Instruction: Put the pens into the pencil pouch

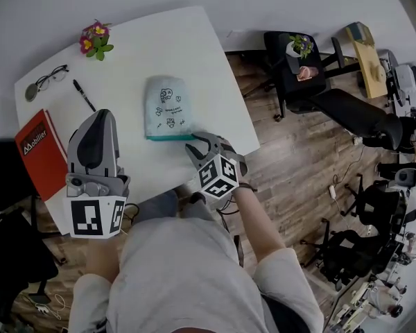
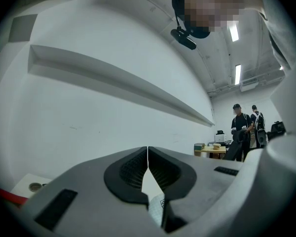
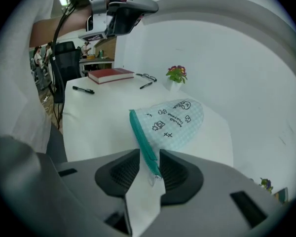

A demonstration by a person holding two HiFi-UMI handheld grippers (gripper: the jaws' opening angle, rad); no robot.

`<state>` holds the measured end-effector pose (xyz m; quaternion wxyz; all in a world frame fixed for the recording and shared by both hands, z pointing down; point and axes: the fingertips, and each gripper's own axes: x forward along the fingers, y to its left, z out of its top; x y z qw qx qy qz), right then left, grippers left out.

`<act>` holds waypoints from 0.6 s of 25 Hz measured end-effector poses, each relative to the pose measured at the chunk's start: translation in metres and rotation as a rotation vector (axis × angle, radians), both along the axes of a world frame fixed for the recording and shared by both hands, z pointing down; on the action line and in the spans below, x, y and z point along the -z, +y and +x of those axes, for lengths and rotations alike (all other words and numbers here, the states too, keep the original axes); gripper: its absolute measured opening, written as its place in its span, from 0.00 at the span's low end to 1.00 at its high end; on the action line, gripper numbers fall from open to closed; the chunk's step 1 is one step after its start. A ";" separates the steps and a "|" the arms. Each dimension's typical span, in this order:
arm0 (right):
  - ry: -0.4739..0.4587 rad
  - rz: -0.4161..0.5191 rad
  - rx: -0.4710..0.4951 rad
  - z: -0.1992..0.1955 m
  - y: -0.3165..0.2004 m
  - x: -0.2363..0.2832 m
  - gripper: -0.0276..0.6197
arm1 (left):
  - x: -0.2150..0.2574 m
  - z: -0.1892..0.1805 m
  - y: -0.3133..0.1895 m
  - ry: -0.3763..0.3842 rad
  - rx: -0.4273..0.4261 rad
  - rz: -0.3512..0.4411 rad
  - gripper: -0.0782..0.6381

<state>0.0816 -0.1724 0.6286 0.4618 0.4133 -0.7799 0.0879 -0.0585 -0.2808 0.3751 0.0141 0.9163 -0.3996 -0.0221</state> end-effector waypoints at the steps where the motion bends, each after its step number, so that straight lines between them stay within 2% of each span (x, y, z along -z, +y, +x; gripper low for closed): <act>1: 0.018 -0.007 0.021 -0.001 -0.001 -0.003 0.25 | -0.001 -0.002 -0.001 0.000 0.004 -0.002 0.15; 8: 0.108 -0.081 0.132 -0.002 -0.006 -0.024 0.25 | -0.005 -0.013 -0.009 -0.002 0.034 -0.012 0.15; 11: 0.069 -0.110 0.130 -0.002 -0.007 -0.028 0.25 | -0.008 -0.017 -0.012 -0.001 0.041 -0.016 0.15; 15: -0.018 -0.150 0.080 -0.003 -0.007 -0.030 0.20 | -0.011 -0.019 -0.013 0.001 0.046 -0.021 0.15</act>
